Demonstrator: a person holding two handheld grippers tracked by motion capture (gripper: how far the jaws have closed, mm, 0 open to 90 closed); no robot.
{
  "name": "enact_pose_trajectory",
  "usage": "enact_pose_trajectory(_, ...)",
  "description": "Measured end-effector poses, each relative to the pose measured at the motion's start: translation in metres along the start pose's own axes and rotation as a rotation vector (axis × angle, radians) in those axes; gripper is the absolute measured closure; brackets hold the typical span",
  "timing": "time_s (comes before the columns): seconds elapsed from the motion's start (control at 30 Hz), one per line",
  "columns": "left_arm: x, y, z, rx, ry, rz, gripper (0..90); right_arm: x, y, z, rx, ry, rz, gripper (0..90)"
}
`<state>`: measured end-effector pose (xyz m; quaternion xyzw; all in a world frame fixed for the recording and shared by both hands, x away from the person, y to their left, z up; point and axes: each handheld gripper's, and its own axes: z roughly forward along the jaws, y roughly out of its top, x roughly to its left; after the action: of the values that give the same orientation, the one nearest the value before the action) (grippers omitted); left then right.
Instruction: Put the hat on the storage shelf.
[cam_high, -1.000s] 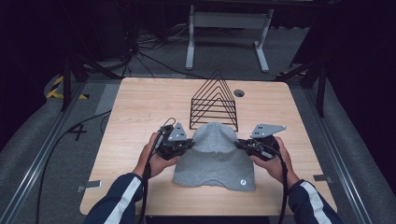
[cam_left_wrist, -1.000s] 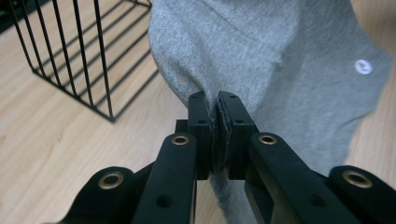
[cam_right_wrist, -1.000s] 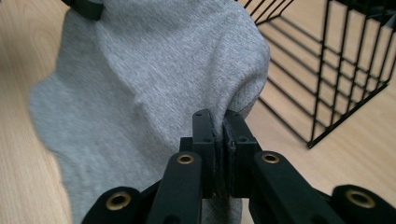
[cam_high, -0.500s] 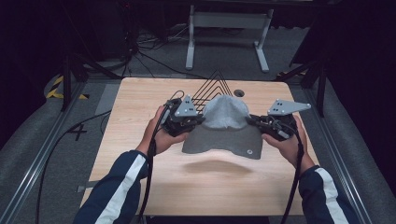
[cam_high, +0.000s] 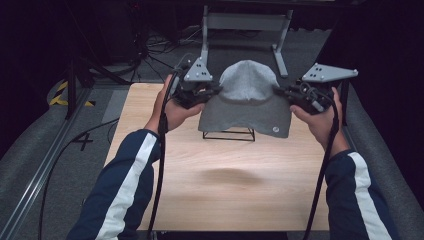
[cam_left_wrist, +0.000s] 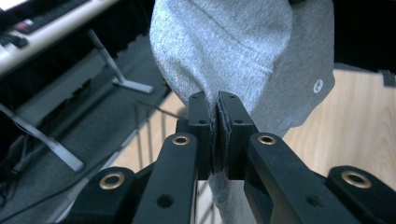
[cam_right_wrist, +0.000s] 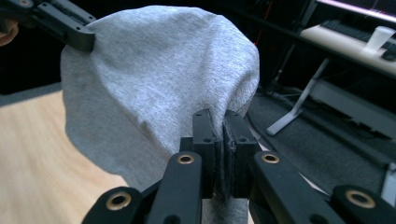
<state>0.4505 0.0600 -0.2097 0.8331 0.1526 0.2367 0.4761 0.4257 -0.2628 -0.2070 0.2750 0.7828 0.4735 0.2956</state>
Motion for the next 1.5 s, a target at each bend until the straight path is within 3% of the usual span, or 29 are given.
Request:
enact_pose_trajectory(0.33, 0.036, 0.028, 0.005, -0.006, 0.060, -0.010, 84.9, -0.026, 0.035, 0.014, -0.024, -0.041, 0.015, 85.2)
enact_pose_trajectory(0.47, 0.048, 0.030, 0.008, -0.003, 0.089, -0.026, 84.9, -0.034, 0.041, 0.025, -0.025, -0.045, 0.023, 85.2)
enact_pose_trajectory(0.7, 0.061, 0.026, 0.018, -0.005, 0.089, -0.056, 84.9, -0.041, 0.043, 0.038, -0.026, -0.050, 0.040, 85.2)
enact_pose_trajectory(1.0, 0.063, 0.007, 0.035, 0.003, 0.084, -0.093, 84.9, -0.043, 0.036, 0.053, -0.008, -0.045, 0.050, 85.2)
enact_pose_trajectory(1.13, 0.064, 0.002, 0.039, 0.018, 0.098, -0.086, 84.9, -0.043, 0.031, 0.058, 0.000, -0.040, 0.063, 85.2)
enact_pose_trajectory(1.17, 0.066, -0.001, 0.040, 0.000, 0.082, -0.112, 84.9, -0.043, 0.029, 0.059, 0.002, -0.033, 0.065, 85.2)
enact_pose_trajectory(1.33, 0.064, -0.005, 0.035, -0.008, 0.065, -0.111, 84.9, -0.042, 0.024, 0.058, 0.005, -0.016, 0.060, 85.2)
enact_pose_trajectory(1.5, 0.062, -0.006, 0.020, -0.039, 0.057, -0.107, 84.9, -0.034, 0.020, 0.048, -0.011, 0.013, 0.048, 85.2)
